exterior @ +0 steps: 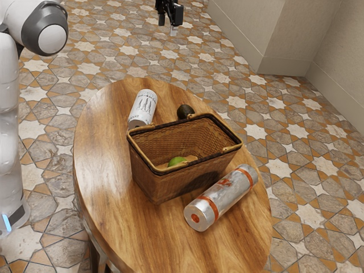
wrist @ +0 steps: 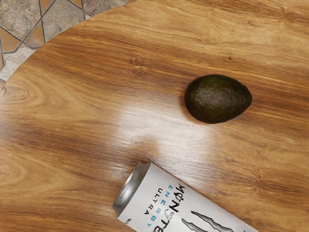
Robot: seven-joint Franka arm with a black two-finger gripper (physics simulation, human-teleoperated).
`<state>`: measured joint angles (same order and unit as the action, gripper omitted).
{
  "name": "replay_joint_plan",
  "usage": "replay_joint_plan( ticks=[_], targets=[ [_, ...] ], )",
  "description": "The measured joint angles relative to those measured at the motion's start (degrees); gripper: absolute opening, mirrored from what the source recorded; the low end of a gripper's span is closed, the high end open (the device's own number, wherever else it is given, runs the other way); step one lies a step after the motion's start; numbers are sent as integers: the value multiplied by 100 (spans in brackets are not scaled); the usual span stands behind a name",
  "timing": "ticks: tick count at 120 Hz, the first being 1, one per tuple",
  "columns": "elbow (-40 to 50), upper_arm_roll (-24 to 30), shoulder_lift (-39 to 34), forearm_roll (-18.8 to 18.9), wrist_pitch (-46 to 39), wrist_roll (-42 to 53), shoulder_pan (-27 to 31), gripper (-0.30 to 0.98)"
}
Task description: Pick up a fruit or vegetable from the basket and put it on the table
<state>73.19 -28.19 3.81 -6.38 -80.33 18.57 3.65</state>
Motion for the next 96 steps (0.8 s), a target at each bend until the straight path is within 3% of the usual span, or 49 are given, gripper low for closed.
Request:
replay_joint_plan(
  ticks=[18,25,30,38,49,58,74,82,90,96],
  targets=[
    [-1,-3,-24,4,0,13,-13,67],
    [-1495,234,-488,54,90,25,-59,67],
    [-1904,669,-634,51,155,-12,136,67],
    [-2111,1246,54,47,98,-111,454,67],
    [-2157,1403,838,360,4,-210,-319,67],
    [-2089,1330,1073,568,-37,-287,-494,67],
    [-1606,1260,1364,738,-97,-399,-519,67],
    [-1165,1252,1325,760,-119,-494,-906,67],
    [157,1344,615,636,-347,-795,-1158,66],
    [1693,2032,-267,527,-707,-1094,-423,66]
  ],
)
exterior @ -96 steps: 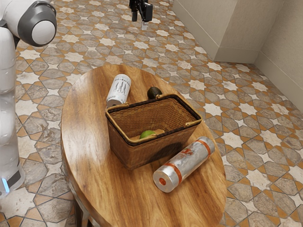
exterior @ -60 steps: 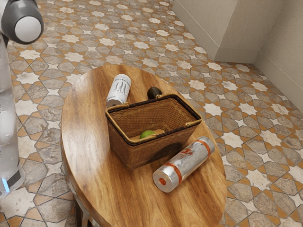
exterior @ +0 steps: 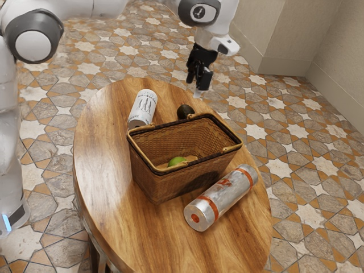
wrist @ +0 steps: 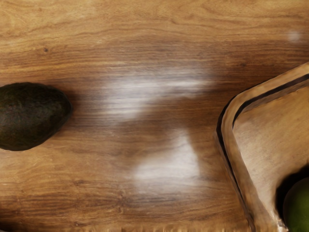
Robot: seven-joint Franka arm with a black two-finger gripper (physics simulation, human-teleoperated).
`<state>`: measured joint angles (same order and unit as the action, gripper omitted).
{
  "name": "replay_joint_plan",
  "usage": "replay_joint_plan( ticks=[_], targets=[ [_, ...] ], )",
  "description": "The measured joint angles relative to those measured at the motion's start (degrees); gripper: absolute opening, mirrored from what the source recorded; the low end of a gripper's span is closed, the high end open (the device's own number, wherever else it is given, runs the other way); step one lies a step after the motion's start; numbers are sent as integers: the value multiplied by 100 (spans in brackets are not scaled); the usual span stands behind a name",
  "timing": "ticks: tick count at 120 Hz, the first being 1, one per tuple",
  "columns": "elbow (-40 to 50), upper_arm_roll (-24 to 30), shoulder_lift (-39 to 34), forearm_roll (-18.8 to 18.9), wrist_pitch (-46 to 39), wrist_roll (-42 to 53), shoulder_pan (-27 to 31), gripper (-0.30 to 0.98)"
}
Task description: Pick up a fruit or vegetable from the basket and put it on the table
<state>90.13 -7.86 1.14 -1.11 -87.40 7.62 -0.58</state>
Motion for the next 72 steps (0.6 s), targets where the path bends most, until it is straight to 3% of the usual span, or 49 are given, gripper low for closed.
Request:
replay_joint_plan(
  ticks=[2,6,13,16,21,32,47,58,72],
  targets=[
    [398,399,-264,-42,-101,-112,474,66],
    [1417,1790,-1083,-363,-275,-354,2154,67],
    [2401,4306,-2849,-1230,-331,-746,4874,67],
    [2461,5013,-3352,-1580,-255,-902,5600,67],
    [2421,5781,-3790,-2023,-140,-1128,6265,67],
    [1982,6707,-4079,-2393,46,-1311,6762,67],
    [1498,7300,-4127,-2349,175,-941,7084,67],
    [1088,7417,-4052,-2221,197,-265,7132,67],
    [696,7152,-4008,-2084,748,635,6849,67]
  ],
)
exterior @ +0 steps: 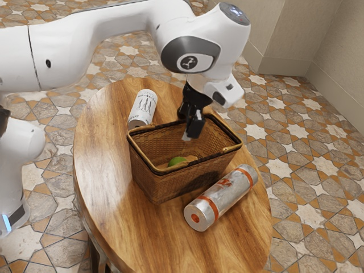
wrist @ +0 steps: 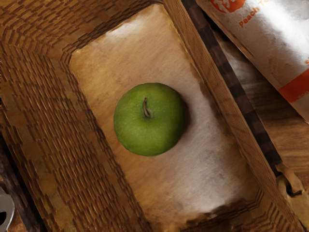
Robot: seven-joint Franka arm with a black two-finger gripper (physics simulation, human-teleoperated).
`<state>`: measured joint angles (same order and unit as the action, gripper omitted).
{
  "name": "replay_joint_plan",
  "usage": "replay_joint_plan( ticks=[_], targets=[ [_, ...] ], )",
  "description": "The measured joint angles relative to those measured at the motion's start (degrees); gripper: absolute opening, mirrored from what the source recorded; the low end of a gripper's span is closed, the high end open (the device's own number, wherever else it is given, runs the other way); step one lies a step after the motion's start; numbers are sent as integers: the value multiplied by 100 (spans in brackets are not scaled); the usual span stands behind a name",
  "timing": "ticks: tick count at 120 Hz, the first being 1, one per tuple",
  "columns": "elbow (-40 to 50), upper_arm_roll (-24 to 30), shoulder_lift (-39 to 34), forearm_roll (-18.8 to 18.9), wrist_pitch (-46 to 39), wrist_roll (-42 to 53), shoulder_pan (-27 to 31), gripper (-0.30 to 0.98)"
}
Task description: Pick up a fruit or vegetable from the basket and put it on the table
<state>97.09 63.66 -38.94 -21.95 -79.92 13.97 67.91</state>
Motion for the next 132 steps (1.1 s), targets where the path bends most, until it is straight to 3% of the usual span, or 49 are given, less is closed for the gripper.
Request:
replay_joint_plan(
  ticks=[18,32,47,58,66,70,79,86,100,132],
  targets=[
    [-560,51,158,389,685,1028,-45,67],
    [-734,357,372,948,749,1959,-249,67],
    [-702,365,1730,1618,437,2759,-1292,67],
    [-687,55,2271,2083,267,3218,-2007,67],
    [-597,-536,2416,2338,137,3507,-2765,67],
    [-350,-1361,2433,2425,0,3640,-3620,67],
    [366,-3924,2426,2558,-505,3916,-6165,67],
    [636,-4948,2473,2629,-867,4108,-7198,67],
    [802,-5409,2742,2691,-1366,4438,-7869,67],
    [985,-5878,3174,2734,-2013,4992,-7907,67]
  ],
)
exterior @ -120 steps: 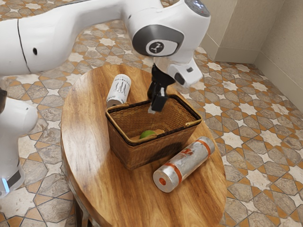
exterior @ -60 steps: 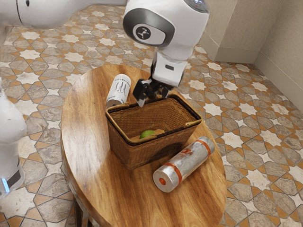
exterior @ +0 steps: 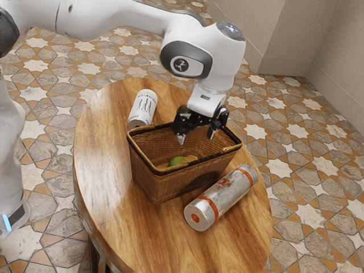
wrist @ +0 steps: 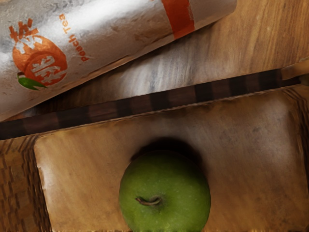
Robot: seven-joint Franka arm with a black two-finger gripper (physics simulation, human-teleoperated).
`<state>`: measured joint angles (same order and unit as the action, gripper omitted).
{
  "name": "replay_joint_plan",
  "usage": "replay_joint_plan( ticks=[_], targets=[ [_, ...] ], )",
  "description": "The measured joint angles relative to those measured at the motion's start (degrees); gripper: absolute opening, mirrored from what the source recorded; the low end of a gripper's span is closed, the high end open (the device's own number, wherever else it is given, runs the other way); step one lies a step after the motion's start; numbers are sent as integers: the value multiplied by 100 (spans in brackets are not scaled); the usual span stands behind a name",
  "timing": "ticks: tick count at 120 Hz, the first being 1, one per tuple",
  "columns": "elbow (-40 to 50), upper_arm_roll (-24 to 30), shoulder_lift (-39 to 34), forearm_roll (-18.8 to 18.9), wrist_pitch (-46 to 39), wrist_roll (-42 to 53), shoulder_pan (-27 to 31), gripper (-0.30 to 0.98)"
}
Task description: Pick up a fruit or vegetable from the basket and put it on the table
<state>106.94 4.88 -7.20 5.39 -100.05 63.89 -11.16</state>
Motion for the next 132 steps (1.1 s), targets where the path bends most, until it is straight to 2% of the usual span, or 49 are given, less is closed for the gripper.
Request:
replay_joint_plan(
  ticks=[22,132],
  targets=[
    [360,-331,-39,5,-141,260,12,67],
    [508,-334,337,-72,-151,747,-326,67]
  ],
)
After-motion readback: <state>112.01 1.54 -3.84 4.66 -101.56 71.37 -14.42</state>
